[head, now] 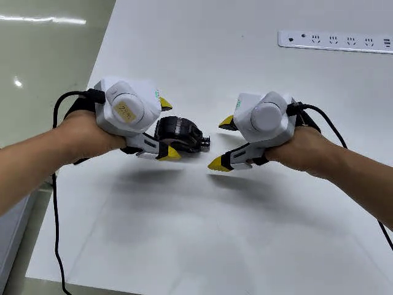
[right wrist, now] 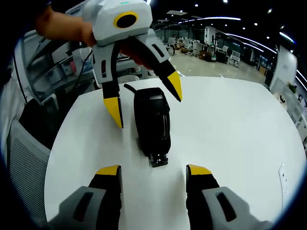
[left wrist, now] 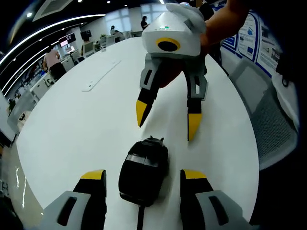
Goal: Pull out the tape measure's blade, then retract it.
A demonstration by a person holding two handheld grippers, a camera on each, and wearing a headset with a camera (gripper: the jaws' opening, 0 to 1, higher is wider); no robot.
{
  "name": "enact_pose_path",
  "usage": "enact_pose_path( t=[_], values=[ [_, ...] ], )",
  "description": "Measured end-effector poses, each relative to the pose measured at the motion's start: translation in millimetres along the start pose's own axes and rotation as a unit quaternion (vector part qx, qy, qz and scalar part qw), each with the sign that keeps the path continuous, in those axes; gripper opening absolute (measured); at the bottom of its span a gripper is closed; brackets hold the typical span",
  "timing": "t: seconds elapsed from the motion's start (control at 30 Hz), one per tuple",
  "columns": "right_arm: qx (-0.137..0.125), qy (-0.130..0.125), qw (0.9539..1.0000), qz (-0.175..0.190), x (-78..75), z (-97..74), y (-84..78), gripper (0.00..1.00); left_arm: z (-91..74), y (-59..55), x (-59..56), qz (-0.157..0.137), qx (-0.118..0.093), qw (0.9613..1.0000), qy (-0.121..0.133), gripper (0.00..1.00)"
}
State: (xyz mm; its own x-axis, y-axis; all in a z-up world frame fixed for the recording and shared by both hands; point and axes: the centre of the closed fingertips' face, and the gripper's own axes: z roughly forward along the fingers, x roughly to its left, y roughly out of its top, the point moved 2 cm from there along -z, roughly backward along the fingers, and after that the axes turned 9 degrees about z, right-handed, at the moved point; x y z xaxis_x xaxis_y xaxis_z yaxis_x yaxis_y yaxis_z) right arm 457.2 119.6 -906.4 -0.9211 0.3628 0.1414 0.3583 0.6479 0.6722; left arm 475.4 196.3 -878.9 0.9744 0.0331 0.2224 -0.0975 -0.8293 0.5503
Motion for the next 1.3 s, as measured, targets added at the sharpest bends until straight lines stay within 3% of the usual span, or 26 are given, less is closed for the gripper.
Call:
enact_pose_path(
  t=[0.27,1.3],
  values=[
    [-0.003,0.006,0.9999,-0.013,1.6,7.4,1.3,0.51,5.7,5.1,0.0,0.032,0.01,0.9994,-0.006,0.56],
    [-0.012,0.012,0.9993,-0.033,-2.3,22.5,6.0,0.34,8.0,3.6,1.0,0.037,0.014,0.9991,-0.013,0.43]
  ],
)
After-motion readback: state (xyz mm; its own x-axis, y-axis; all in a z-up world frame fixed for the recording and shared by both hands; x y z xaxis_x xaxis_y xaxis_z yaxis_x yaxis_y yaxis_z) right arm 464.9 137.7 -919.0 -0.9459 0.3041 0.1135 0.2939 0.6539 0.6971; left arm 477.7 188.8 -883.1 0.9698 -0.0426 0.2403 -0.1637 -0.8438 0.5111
